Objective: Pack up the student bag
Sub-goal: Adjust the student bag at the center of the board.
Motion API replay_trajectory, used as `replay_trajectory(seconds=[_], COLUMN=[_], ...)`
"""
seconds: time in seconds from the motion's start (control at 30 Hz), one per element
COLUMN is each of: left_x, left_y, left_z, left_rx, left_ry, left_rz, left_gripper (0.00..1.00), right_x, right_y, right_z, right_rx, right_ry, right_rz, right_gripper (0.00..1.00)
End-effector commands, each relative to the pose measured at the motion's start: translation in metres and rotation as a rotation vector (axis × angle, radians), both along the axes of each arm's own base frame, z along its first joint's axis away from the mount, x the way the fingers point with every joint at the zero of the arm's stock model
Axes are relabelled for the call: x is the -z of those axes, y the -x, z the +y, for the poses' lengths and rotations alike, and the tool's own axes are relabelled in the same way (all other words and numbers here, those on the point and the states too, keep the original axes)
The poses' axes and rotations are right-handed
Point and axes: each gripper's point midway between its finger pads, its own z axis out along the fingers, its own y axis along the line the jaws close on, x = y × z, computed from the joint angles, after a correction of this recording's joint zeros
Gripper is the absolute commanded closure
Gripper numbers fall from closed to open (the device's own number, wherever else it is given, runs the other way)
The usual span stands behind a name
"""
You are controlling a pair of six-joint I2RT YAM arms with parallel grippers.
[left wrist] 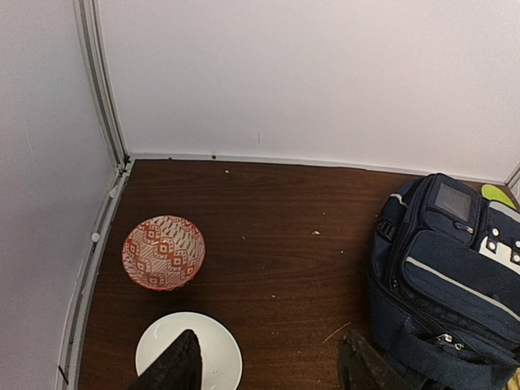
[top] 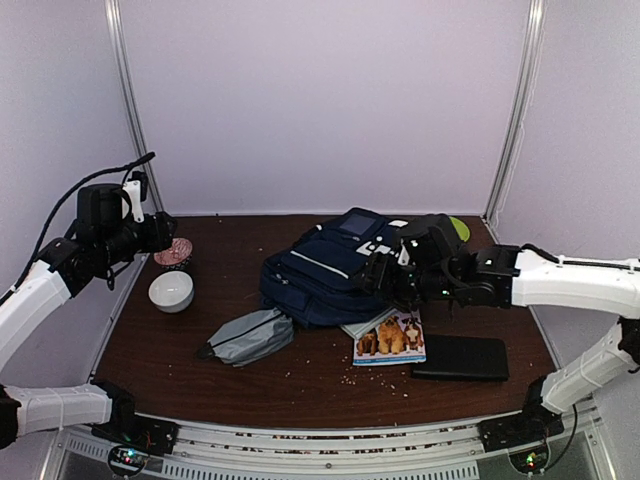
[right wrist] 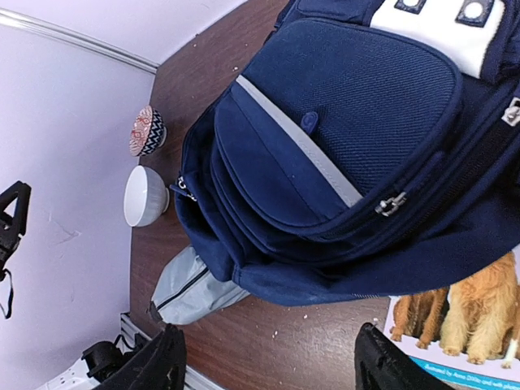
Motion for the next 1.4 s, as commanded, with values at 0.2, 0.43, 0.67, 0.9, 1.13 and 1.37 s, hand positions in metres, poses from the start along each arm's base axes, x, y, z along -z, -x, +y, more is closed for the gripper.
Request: replay_trajectory(seconds=[0.2, 0.43, 0.67, 0.9, 1.13, 1.37], left_x=[-0.015, -0.015, -0.010, -0.003, 0.002, 0.012], left_y=[-0.001, 0.000, -0.003, -0.006, 0.008, 0.035], left_z=[-0.005, -0.008, -0.011, -0.018, -0.054, -0.092], left_rx=[0.028, 0.045, 0.055, 0.090, 0.236, 0.345], left_ry=[0.016, 0.021, 0.017, 0.015, -0.079, -0.107], left_rz=[-0.029, -0.029, -0.013, 0.016, 0.044, 0.109], left_gripper=[0.03, 0.03, 0.03, 0.04, 0.05, 0.06], right_x=[-0.040, 0.007, 0.043, 0.048, 0.021, -0.030], right_y=[-0.045, -0.036, -0.041, -0.058, -0.060, -0.048], right_z=[0.066, 0.096, 0.097, 0.092, 0.076, 0.038], right_rx=[-0.223, -0.556, -0.601, -0.543, -0.485, -0.392], right_ry=[0.505, 0.785, 0.904, 0.985, 0.986, 0.895], right_rz=[-0.368, -0.383, -0.350, -0.368, -0.407, -0.483], right_gripper=[0.31, 0.32, 0.35, 0.52, 1.00, 1.00])
